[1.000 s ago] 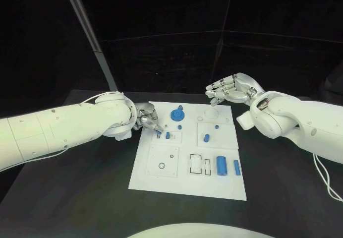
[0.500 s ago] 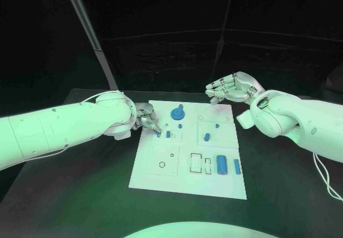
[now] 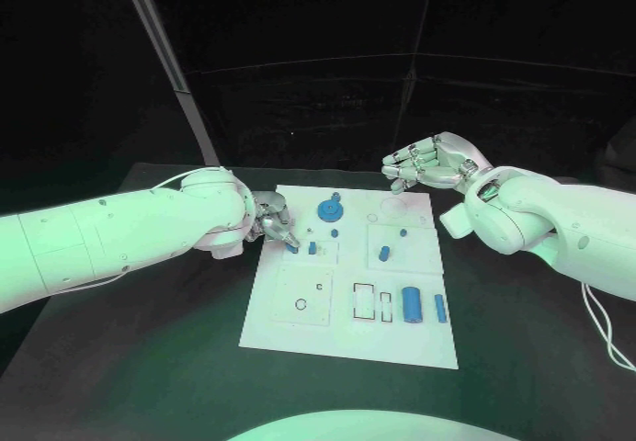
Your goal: Assemble the parts on the task board
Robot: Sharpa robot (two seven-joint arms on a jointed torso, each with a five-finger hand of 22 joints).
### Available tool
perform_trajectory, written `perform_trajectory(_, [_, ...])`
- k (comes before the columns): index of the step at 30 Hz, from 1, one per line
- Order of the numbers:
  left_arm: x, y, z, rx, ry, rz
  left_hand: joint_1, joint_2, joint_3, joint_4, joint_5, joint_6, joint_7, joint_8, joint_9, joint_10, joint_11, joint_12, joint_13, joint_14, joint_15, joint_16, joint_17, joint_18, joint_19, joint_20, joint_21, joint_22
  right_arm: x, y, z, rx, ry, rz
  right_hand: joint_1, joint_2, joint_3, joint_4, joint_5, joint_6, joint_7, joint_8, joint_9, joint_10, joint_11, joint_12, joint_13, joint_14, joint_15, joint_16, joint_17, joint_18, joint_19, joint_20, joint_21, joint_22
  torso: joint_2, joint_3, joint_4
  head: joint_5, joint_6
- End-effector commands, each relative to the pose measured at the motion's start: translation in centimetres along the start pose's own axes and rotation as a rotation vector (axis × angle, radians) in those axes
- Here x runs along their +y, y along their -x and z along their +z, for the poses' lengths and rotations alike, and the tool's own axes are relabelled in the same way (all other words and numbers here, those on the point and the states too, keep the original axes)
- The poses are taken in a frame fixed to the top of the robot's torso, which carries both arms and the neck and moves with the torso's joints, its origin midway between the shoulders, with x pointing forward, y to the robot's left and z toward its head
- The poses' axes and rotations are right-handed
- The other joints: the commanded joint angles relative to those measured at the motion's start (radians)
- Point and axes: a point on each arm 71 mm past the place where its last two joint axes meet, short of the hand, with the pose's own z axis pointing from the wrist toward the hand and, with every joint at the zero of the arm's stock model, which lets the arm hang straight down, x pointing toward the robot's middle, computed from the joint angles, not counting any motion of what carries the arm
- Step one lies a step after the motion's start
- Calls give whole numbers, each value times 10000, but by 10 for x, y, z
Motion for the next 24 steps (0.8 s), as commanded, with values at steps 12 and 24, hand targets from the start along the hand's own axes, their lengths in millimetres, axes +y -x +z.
perform_trajectory(12, [-3, -5, 2, 153, 106, 133, 50, -32, 998, -921, 16, 11, -59, 48, 7, 82, -33, 22, -9, 1055, -22, 32, 2635, -18, 52, -13, 19, -6, 2, -1, 0, 83, 147, 22, -3, 82, 9, -69, 21, -78, -15, 29, 15, -63, -2, -33, -17, -62, -11, -57, -17, 37, 2, 59, -78, -20, 1, 5, 3, -38, -28])
perform_trajectory(24, [-4, -5, -3, -428, -180, -211, 70, -23, 1092, -924, 55, 58, -82, 105, 19, 174, -60, 105, 94, 1055, -43, 32, 2635, -49, 126, -29, 119, 146, 2, -1, 0, 88, 154, 22, -3, 82, 9, -69, 21, -78, -15, 29, 15, -63, -2, -33, -17, -62, -11, -57, -17, 37, 2, 59, -78, -20, -1, -3, 7, -33, -39])
